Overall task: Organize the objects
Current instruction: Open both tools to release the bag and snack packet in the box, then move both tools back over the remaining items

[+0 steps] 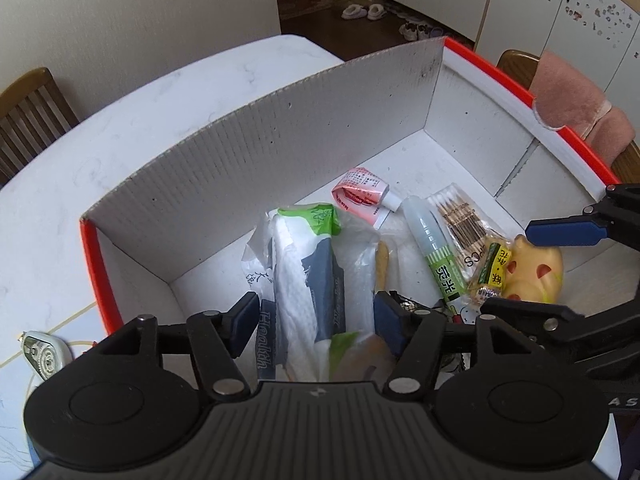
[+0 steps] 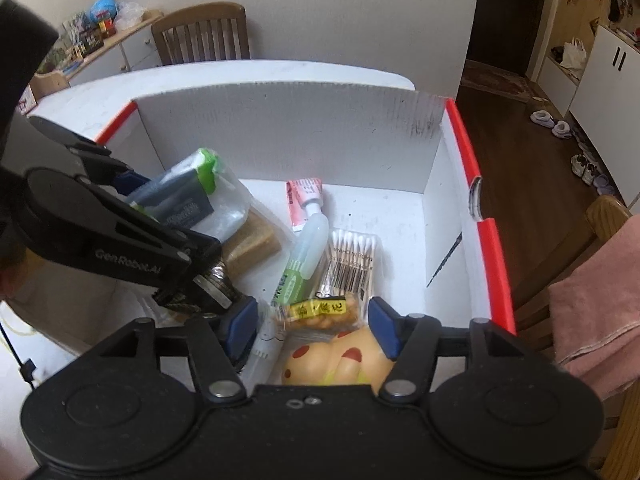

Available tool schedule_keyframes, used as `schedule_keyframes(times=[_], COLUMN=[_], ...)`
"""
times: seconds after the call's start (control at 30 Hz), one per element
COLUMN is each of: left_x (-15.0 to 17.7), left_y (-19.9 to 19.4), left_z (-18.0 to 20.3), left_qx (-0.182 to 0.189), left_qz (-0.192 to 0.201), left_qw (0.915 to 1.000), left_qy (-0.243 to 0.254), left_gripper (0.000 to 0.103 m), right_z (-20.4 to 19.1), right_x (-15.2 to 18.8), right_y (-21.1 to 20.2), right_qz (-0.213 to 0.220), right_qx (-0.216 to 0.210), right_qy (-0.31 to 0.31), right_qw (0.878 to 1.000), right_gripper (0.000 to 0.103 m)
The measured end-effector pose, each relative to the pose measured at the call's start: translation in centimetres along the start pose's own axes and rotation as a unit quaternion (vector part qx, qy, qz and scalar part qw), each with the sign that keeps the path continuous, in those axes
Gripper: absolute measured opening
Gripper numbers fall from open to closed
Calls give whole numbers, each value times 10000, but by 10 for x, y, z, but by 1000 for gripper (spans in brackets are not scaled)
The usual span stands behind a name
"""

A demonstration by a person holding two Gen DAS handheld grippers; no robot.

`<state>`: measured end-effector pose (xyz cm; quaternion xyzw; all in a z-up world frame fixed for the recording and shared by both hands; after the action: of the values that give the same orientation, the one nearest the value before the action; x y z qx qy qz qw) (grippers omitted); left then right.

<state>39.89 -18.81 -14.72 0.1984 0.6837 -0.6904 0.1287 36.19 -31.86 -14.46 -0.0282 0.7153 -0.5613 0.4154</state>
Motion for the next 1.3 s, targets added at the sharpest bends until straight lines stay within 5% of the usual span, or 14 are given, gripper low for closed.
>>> schedule_keyframes(times=[0.83,0.97,1.3], left_x=[23,31,59], left_y=[-102,-125,-162], left_z=[-11,-18,-54], left_qx=[488,611,844], left_qz=[977,1211,1477], left_qw=[9937,9905,9851], left_qy=[-237,-218,-269], left_gripper=[66,78,80], right_z=[-26,-39,-79], right_x=[-7,-9,-16], right_y=[-76,-84,-94], right_qz=[798,887,1002], right_qx=[-163,-172,-340], right_qy=[203,194,406], right_qw=[9965,9957,9936], right_gripper=[65,66,75])
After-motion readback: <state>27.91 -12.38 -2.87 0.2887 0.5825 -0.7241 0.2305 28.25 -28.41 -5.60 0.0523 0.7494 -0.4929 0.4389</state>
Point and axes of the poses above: each gripper's, at about its wrist camera, not at the fingertips, and y roughly the way its jaws point, z to its right, x to its underside, the point moved 5 cm from there along y, roughly the way its jaws point, and after that the axes turned 5 degrees about -y, right-handed, at the moved point
